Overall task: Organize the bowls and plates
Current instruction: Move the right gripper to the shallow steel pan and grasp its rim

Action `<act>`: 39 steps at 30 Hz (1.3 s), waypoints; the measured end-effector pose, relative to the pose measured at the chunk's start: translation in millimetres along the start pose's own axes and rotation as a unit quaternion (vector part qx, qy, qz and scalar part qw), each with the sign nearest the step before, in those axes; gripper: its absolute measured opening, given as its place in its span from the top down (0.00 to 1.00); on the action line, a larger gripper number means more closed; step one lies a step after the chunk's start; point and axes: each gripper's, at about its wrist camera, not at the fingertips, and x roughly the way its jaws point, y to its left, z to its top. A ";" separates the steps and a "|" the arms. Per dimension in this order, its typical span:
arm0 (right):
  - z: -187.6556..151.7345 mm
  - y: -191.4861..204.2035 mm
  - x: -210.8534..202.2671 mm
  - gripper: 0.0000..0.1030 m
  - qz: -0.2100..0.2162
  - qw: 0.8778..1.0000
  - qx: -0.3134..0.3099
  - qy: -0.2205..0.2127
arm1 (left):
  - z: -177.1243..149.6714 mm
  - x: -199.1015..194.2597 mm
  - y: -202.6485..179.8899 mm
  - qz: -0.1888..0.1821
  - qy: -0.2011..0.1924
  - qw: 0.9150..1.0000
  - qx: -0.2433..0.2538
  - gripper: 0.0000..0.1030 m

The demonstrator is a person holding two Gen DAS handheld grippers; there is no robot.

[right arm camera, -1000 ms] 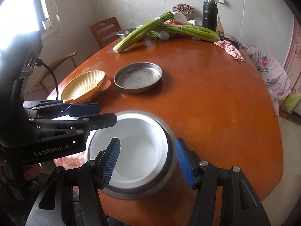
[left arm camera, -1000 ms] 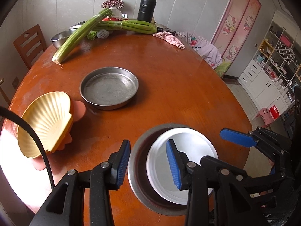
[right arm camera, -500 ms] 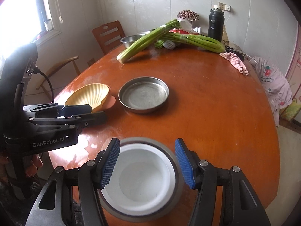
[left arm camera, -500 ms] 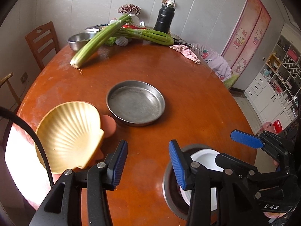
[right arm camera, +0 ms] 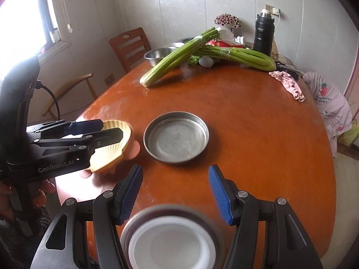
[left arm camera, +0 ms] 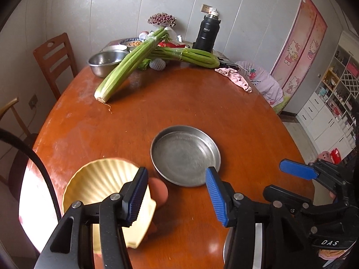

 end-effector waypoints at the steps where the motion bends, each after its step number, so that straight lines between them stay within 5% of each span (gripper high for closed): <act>1: 5.4 -1.7 4.5 0.39 0.001 1.000 0.002 0.003 | 5.6 5.6 3.7 -0.004 0.006 1.000 -0.004 0.49; 16: 33.7 -42.8 98.8 0.39 -0.003 0.995 0.037 0.093 | 34.1 98.3 28.3 -0.003 0.088 0.996 -0.030 0.49; 22: 31.4 -50.5 125.9 0.45 -0.008 0.992 0.036 0.123 | 32.0 123.6 25.9 0.004 0.109 0.994 -0.025 0.62; 39: 21.4 -49.7 157.3 0.53 0.010 0.984 0.036 0.173 | 39.1 133.0 28.3 0.057 0.117 0.991 -0.022 0.62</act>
